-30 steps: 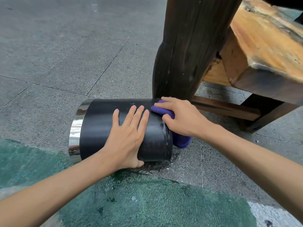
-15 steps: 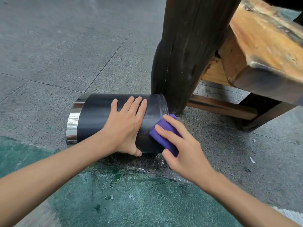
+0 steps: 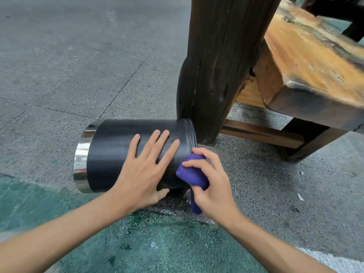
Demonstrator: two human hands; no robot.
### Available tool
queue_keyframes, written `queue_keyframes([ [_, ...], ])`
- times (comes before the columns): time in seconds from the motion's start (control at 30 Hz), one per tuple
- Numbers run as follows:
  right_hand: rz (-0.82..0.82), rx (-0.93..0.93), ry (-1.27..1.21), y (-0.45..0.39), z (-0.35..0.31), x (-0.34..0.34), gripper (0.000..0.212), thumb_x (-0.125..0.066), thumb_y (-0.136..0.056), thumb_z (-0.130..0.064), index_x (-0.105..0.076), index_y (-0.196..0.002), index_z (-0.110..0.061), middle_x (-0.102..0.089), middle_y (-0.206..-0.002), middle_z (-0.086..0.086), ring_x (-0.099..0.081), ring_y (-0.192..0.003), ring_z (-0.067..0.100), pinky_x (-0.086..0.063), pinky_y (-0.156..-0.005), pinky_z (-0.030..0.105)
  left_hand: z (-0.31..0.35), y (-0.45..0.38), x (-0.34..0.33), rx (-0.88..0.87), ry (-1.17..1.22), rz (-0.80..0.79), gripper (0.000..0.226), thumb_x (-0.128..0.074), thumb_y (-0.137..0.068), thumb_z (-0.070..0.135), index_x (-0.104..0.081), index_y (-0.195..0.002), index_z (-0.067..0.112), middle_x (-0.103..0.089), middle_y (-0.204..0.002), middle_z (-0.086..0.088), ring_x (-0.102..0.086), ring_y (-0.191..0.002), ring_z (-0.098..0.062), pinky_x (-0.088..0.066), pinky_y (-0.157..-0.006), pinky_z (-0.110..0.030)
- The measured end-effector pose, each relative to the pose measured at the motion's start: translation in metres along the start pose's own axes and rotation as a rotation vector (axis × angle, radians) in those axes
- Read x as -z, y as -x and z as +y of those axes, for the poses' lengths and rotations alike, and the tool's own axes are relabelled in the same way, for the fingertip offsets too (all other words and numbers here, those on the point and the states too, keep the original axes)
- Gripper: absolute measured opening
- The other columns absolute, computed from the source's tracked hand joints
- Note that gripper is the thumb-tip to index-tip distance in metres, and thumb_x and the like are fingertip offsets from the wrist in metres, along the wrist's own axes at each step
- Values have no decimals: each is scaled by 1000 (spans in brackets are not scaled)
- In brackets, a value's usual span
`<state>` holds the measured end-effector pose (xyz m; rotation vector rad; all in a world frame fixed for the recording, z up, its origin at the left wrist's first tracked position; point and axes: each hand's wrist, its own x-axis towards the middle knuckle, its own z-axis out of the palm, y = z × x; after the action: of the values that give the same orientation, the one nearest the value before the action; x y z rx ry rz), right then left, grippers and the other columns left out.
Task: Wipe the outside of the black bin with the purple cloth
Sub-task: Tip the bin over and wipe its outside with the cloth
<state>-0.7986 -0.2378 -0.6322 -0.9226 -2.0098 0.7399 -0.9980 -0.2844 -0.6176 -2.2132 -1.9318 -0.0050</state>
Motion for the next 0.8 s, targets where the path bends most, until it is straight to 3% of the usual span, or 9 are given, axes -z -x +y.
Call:
queue_keyframes([
  [0.13,4,-24,-57,-16,-16,2,55,-64,-65,22,-72,-106,-14,-56,-128,4,-54,-128,12,-38,-113,27,-2,-10,12,58,-11,-19,143,-77,-42,74,-21,-160,15,-28,-165,-19,-31,-152,-36,-25,-115,-68],
  [0.27,7,-49,-90,-45,-26,18,45,-74,-70,15,-74,-105,-13,-60,-123,5,-58,-120,7,-41,-109,24,-20,-36,40,-16,-21,-99,149,-60,-36,91,-20,-159,16,-37,-160,-9,-41,-145,-29,-34,-113,-59],
  [0.47,-74,-209,-21,-101,-25,50,42,-75,-80,1,-69,-116,-19,-69,-120,-3,-63,-115,11,-47,-107,38,-35,-96,65,-113,45,-186,155,-60,-37,100,-12,-159,19,-46,-149,-4,-55,-129,-30,-47,-102,-52],
  [0.63,-187,-148,209,-135,-17,59,39,-72,-88,-18,-62,-125,-25,-67,-121,-12,-60,-114,8,-46,-104,29,-45,-91,49,-113,137,51,128,-58,-54,96,-31,-155,23,-47,-152,0,-50,-137,-26,-37,-113,-45],
  [0.73,-247,-51,286,-141,-18,55,37,-63,-89,-12,-65,-124,-24,-67,-124,-8,-56,-114,5,-35,-98,5,-44,-87,38,-99,69,134,131,-51,-54,99,-36,-155,17,-47,-155,-5,-48,-140,-31,-35,-116,-49],
  [0.8,-286,-25,320,-141,-22,50,39,-57,-88,-11,-65,-125,-22,-65,-126,-4,-53,-117,9,-33,-98,9,-43,-88,37,-101,56,130,138,-49,-48,103,-37,-154,14,-49,-154,-8,-51,-137,-33,-37,-113,-50],
])
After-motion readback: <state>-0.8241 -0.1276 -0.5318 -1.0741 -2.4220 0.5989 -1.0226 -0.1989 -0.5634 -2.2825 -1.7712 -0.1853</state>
